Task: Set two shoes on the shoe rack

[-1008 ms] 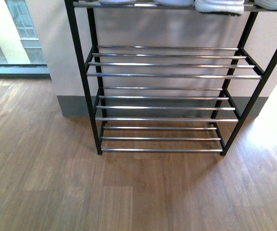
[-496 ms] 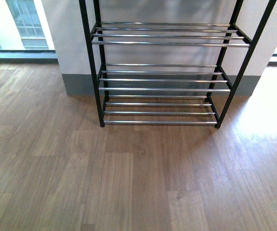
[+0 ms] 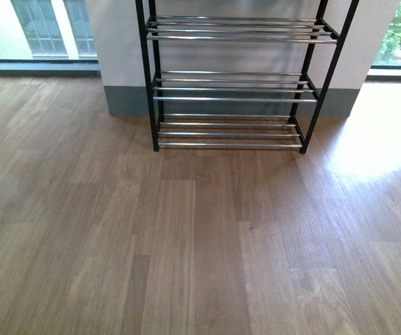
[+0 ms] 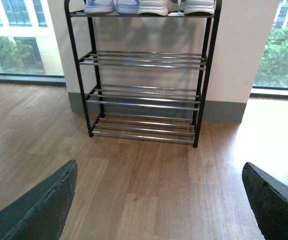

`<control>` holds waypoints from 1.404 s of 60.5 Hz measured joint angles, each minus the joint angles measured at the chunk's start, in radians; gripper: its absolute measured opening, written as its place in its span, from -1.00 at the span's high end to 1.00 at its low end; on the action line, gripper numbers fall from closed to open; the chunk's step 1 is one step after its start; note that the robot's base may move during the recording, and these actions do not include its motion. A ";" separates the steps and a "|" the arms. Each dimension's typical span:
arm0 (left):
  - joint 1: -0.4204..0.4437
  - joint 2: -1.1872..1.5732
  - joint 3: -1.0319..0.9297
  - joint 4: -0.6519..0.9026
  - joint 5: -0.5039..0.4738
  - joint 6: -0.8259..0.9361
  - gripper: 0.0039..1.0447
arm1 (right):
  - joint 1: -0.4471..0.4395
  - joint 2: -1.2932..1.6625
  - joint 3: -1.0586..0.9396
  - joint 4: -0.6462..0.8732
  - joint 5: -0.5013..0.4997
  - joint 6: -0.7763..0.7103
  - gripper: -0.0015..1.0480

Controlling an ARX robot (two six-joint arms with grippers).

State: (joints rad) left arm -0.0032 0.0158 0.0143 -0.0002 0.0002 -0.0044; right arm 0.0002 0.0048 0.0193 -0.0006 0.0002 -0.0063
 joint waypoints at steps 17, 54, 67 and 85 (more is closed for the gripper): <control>0.000 0.000 0.000 0.000 0.000 0.000 -0.83 | 0.000 0.000 0.000 0.000 0.000 0.000 -0.82; 0.000 0.000 0.000 0.000 0.000 0.000 -0.83 | 0.000 0.000 0.000 0.000 0.000 0.000 -0.82; 0.000 0.000 0.000 0.000 0.000 0.000 -0.83 | 0.000 0.000 0.000 0.000 0.000 0.000 -0.82; 0.000 0.000 0.000 0.000 0.000 0.000 -0.83 | 0.000 0.000 0.000 0.000 0.000 0.000 -0.82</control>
State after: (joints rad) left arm -0.0032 0.0158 0.0143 -0.0006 -0.0002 -0.0044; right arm 0.0002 0.0048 0.0193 -0.0006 0.0006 -0.0063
